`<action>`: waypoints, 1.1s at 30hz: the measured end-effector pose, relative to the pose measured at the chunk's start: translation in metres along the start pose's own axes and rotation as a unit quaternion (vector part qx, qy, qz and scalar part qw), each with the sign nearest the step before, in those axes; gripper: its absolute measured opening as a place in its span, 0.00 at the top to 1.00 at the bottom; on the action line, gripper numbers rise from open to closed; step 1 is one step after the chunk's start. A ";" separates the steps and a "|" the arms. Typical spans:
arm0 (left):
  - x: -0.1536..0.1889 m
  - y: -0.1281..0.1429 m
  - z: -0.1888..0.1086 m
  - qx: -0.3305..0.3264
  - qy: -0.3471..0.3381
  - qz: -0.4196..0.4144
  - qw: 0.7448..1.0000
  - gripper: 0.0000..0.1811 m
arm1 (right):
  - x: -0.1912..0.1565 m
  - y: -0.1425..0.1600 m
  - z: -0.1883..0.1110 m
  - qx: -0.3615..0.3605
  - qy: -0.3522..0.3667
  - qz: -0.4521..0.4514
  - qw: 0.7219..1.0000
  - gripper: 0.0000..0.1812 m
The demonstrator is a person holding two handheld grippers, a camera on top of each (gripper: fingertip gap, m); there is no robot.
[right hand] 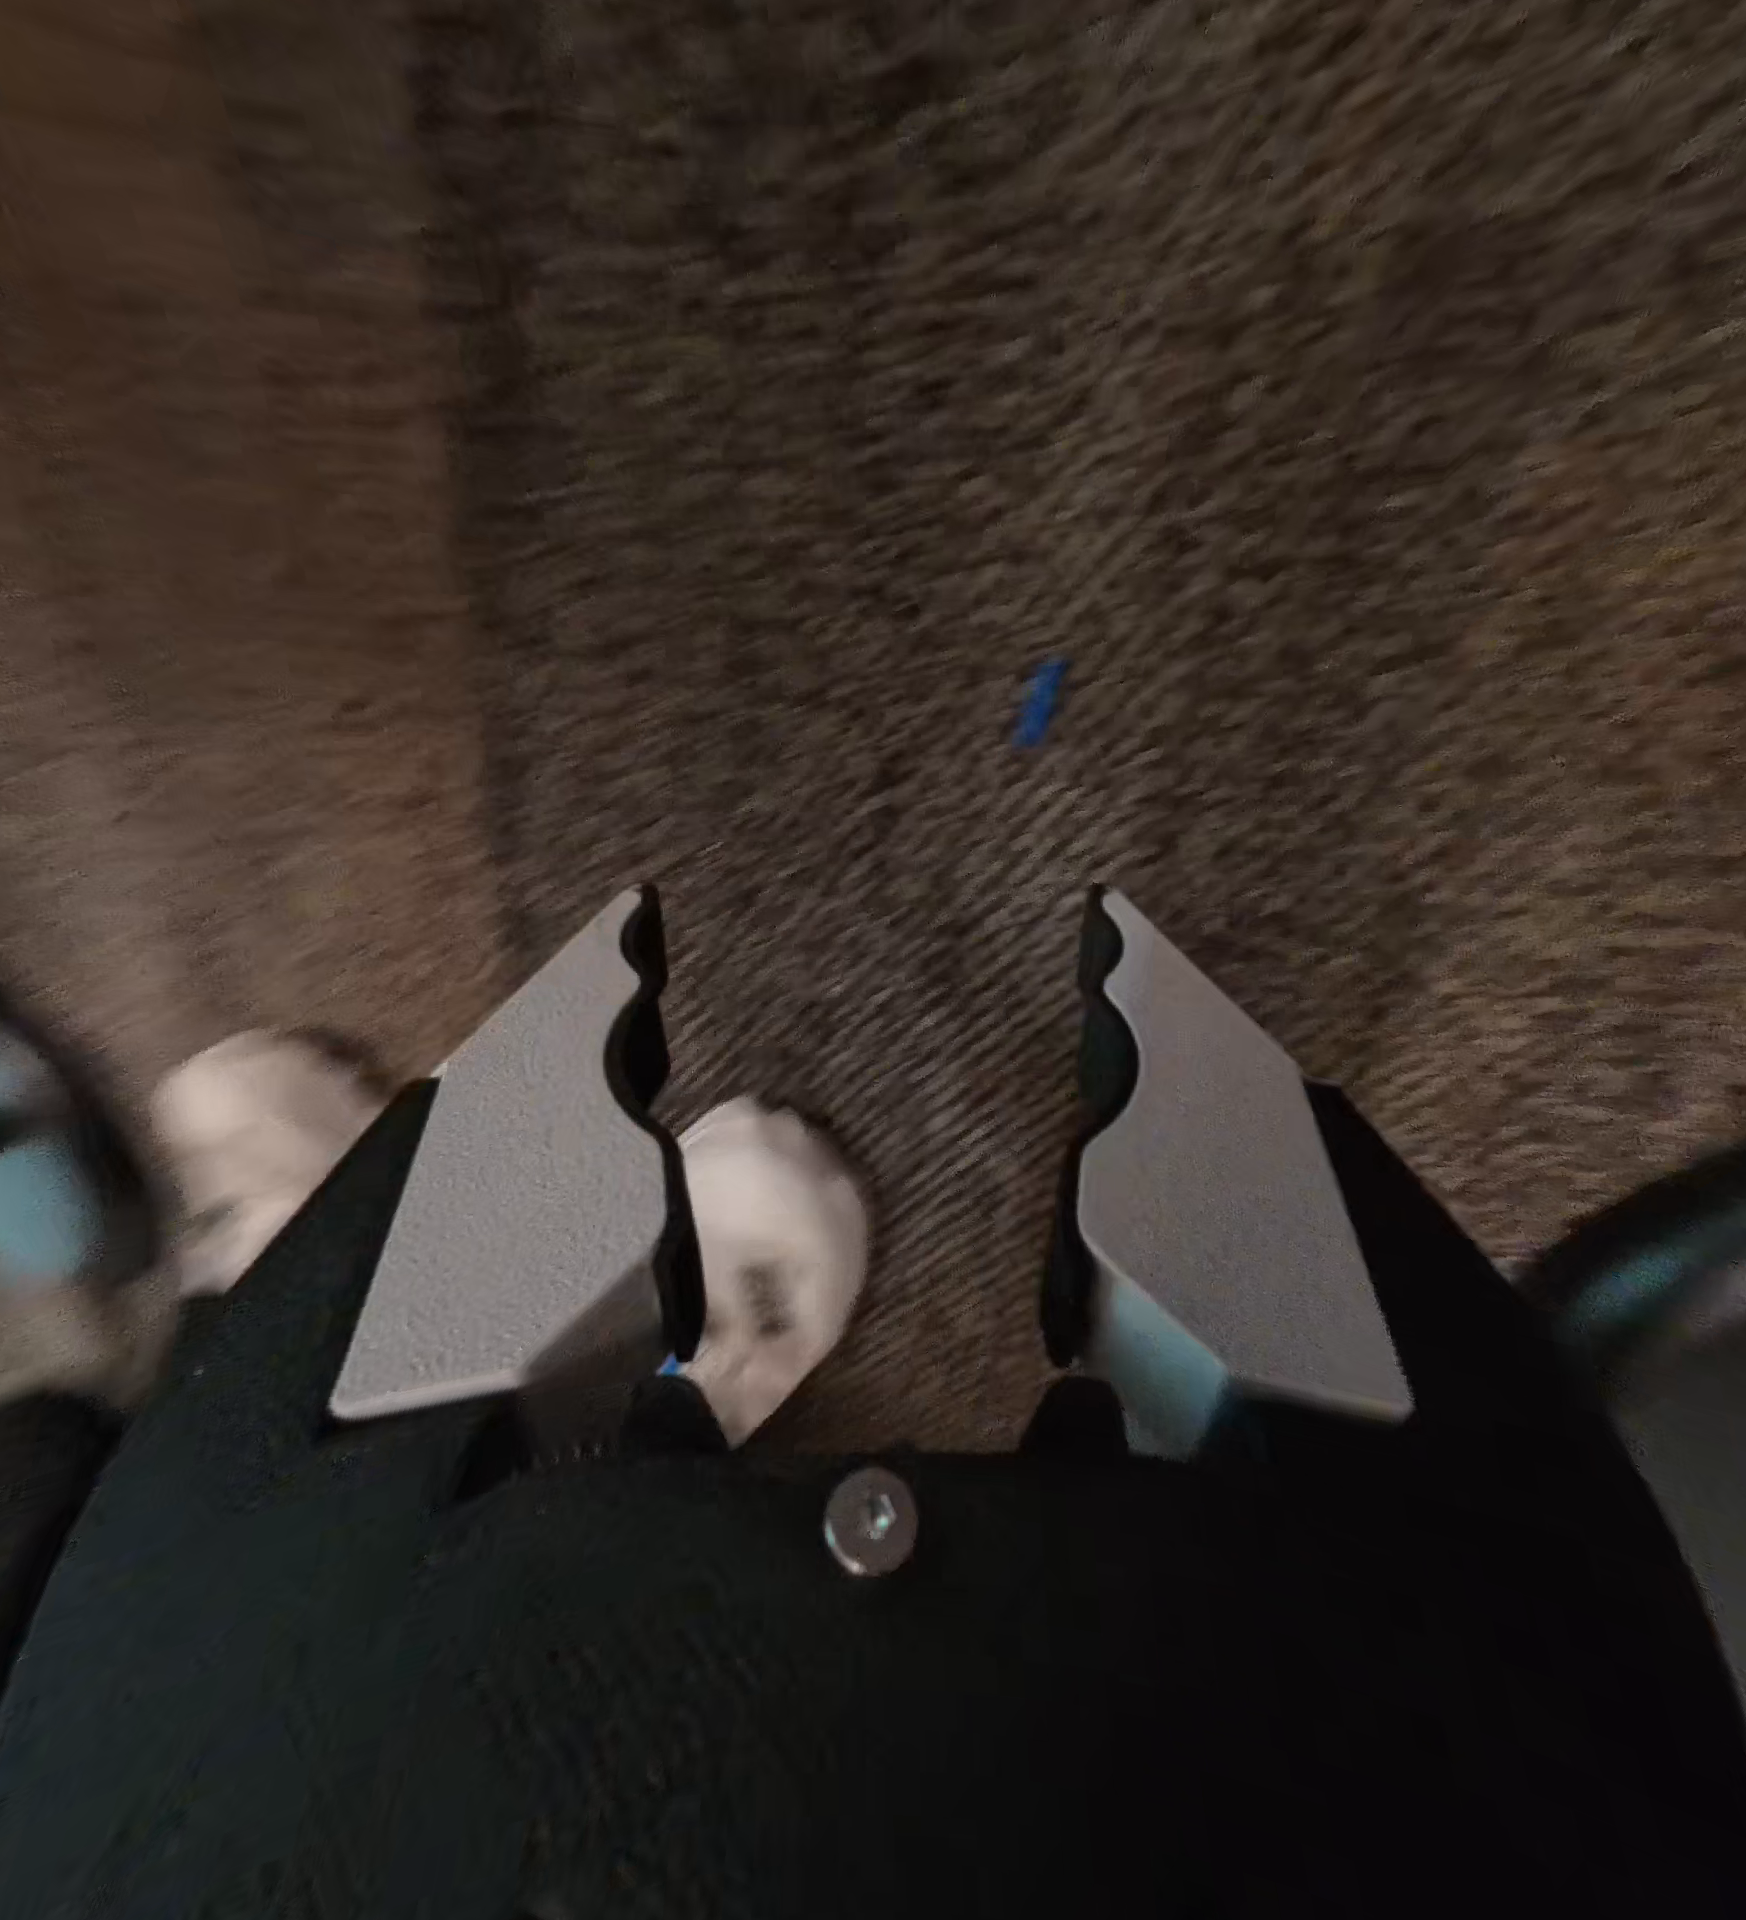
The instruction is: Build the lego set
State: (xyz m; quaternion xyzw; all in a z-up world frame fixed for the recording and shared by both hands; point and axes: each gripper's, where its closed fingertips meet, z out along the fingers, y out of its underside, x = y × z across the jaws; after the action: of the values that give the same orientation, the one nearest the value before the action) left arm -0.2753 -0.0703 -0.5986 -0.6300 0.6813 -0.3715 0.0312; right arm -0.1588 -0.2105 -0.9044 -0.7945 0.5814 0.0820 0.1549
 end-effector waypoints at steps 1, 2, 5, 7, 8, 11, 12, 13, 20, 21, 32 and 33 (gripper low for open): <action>-0.004 0.001 -0.008 0.024 -0.008 -0.017 1.000 0.56 | 0.014 -0.005 0.008 0.023 0.050 -0.006 0.998 0.57; -0.006 0.000 -0.018 0.052 -0.009 -0.032 0.998 0.56 | 0.023 -0.012 0.015 0.053 0.085 -0.008 0.995 0.59; -0.012 -0.003 -0.050 0.127 -0.003 -0.038 0.991 0.56 | 0.031 -0.013 0.042 0.082 0.132 -0.041 0.987 0.60; -0.017 0.002 -0.070 0.136 -0.009 -0.026 0.990 0.54 | 0.033 -0.015 0.059 0.102 0.159 -0.122 0.974 0.64; -0.019 0.006 -0.081 0.136 -0.015 -0.021 0.990 0.54 | 0.041 -0.016 0.064 0.109 0.195 -0.156 0.962 0.66; -0.022 0.000 -0.129 0.198 -0.043 0.017 0.979 0.55 | 0.043 -0.018 0.081 0.156 0.198 -0.170 0.953 0.71; -0.026 -0.004 -0.147 0.227 -0.071 0.029 0.971 0.56 | 0.041 -0.015 0.088 0.160 0.179 -0.151 0.959 0.73; -0.031 -0.005 -0.160 0.248 -0.097 0.033 0.963 0.56 | 0.038 -0.012 0.094 0.157 0.155 -0.127 0.967 0.75; -0.029 0.017 -0.163 0.248 -0.107 0.011 0.963 0.56 | 0.043 -0.016 0.101 0.171 0.136 -0.077 0.973 0.84; -0.029 0.016 -0.159 0.240 -0.103 0.016 0.965 0.55 | 0.042 -0.019 0.101 0.173 0.139 -0.080 0.972 0.84; -0.033 0.002 -0.156 0.227 -0.086 0.015 0.970 0.57 | 0.037 0.001 0.080 0.157 0.150 -0.126 0.968 0.98; -0.032 -0.003 -0.159 0.232 -0.086 0.015 0.969 0.57 | 0.034 0.000 0.074 0.160 0.134 -0.116 0.971 0.98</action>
State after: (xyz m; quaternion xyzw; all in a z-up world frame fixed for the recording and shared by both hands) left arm -0.3477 0.0319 -0.4959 -0.6247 0.5804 -0.4638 0.2406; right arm -0.1442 -0.2157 -0.9842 -0.8251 0.5064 -0.1379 0.2091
